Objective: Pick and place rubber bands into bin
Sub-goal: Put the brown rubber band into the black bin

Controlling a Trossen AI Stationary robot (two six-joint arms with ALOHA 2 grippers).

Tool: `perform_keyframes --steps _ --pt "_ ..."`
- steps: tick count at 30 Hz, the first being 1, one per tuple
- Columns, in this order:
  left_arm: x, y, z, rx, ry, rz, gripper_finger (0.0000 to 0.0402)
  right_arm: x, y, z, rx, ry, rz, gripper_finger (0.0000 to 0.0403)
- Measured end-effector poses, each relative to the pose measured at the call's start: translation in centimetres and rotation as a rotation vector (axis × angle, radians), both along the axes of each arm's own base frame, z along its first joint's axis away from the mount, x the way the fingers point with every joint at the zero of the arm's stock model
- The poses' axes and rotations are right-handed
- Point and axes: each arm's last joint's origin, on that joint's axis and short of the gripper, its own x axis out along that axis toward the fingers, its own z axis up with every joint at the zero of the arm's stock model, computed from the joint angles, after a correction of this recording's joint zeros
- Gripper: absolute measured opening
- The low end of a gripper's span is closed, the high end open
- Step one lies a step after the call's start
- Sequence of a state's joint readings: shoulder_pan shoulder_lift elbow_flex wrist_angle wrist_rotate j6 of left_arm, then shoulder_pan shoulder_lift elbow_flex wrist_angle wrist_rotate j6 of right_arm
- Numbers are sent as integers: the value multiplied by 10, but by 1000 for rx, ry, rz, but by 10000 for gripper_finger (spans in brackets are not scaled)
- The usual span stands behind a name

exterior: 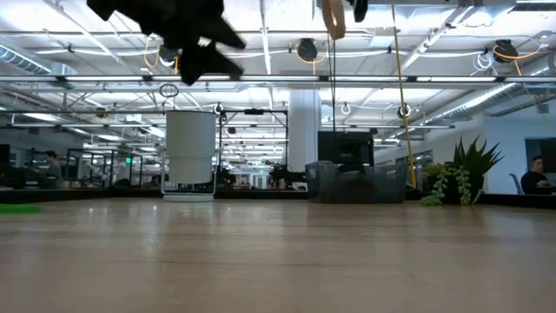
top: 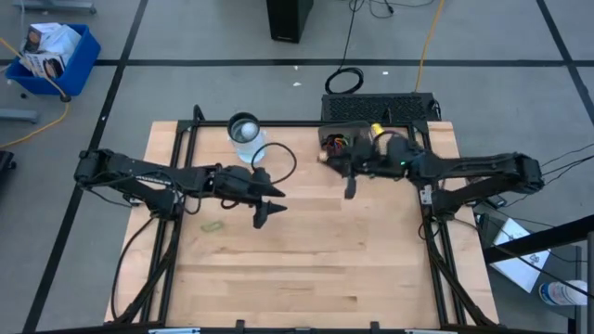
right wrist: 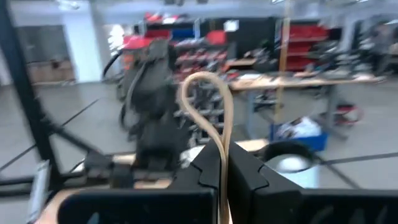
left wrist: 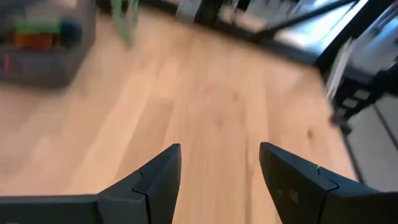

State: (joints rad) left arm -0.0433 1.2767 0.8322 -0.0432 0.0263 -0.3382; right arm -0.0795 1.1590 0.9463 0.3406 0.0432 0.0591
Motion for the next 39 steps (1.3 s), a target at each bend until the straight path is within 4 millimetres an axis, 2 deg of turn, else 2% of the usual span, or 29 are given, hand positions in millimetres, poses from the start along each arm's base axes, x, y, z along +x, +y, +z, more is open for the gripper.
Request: perform_keyframes --steps 9,13,17,24,34,39 --pt "-21 1 -27 -96 357 83 225 -37 -17 26 -33 -73 -208 0" --pt "-27 1 -32 -87 444 97 225 -43 -30 24 -44 -33 -311 0" --pt "-28 1 -33 -68 456 88 225 -42 -48 14 -20 41 -392 0" --pt "-26 3 -31 8 418 87 225 -27 -82 -15 19 187 -476 0" --pt "-26 3 -31 27 415 98 225 -13 -125 -81 56 579 -565 3" --pt "-26 3 -31 32 415 93 225 -9 -139 -110 86 727 -579 2"
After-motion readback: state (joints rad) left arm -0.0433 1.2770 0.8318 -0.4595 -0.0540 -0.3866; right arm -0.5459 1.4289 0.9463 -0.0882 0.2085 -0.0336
